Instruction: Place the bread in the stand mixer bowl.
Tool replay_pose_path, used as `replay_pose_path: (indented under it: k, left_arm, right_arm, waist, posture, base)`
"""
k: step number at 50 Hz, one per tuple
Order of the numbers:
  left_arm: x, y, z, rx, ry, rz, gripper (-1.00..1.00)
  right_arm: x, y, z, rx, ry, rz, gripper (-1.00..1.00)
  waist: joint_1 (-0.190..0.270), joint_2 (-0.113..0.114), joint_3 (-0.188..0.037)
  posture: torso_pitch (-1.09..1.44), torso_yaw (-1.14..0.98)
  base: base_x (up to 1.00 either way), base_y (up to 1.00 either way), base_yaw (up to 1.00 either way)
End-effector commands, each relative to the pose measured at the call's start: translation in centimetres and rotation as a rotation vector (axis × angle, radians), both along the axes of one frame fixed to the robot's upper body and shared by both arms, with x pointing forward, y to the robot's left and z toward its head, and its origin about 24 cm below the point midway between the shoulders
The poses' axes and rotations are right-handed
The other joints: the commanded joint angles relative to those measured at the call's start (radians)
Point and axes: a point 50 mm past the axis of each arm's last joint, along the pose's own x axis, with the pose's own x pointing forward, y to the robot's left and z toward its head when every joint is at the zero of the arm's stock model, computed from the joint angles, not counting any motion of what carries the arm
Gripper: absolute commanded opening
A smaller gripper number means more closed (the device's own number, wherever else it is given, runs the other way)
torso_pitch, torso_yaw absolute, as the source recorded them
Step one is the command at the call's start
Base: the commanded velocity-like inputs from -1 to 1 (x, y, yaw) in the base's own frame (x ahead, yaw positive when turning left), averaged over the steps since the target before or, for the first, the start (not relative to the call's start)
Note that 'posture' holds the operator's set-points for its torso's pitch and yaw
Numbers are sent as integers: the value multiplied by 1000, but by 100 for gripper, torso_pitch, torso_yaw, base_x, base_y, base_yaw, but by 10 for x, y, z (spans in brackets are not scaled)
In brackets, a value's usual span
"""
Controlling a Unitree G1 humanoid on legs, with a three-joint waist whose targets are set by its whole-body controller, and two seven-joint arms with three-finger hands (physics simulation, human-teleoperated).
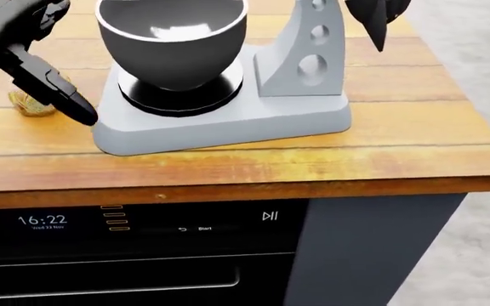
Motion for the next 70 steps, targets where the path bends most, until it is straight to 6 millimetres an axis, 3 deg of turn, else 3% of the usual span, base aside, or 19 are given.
replay_pose_path:
  k: [1, 11, 17, 28, 44, 54, 69, 70]
  left_arm:
    - [1, 2, 26, 45, -128, 38, 100]
    - [2, 30, 7, 291, -27, 140, 100]
    - [-5, 40, 24, 424, 51, 94, 100]
    - [-7, 45, 9, 403, 119, 93, 100]
    - [7, 20, 0, 197, 99, 103, 100]
    - [8, 15, -19, 229, 122, 112, 100]
    - [5, 28, -35, 253, 202, 168, 100]
    - [5, 29, -38, 257, 206, 175, 5]
  right_arm:
    - [-10, -2, 10, 2, -72, -9, 100]
    - [-10, -1, 10, -1, -71, -6, 100]
    - [-10, -1, 10, 1, -70, -6, 100]
    - [-8, 0, 8, -2, -64, -5, 100]
    - [-8, 2, 7, -3, -62, 4, 100]
    - [-7, 3, 5, -8, -58, 6, 100]
    - [-6, 5, 4, -9, -53, 17, 100]
    - [-6, 5, 4, -10, -53, 15, 100]
  waist:
    - [2, -1, -29]
    - [-8, 6, -36]
    - [-12, 12, -38]
    - [-9, 11, -38]
    - [-4, 4, -38]
    - [-3, 5, -38]
    - [-5, 7, -41]
    - [-6, 7, -41]
  posture:
    - [0, 0]
    - [0, 0]
    - [0, 0]
    - [0, 0]
    - [0, 0]
    - [0, 0]
    - [0, 0]
    - [0, 0]
  base:
    - [0, 0, 0]
    - [0, 0, 0]
    - [0, 0, 0]
    - [0, 0, 0]
    - [0, 0, 0]
    - [0, 0, 0]
    - [0, 0, 0]
    - [0, 0, 0]
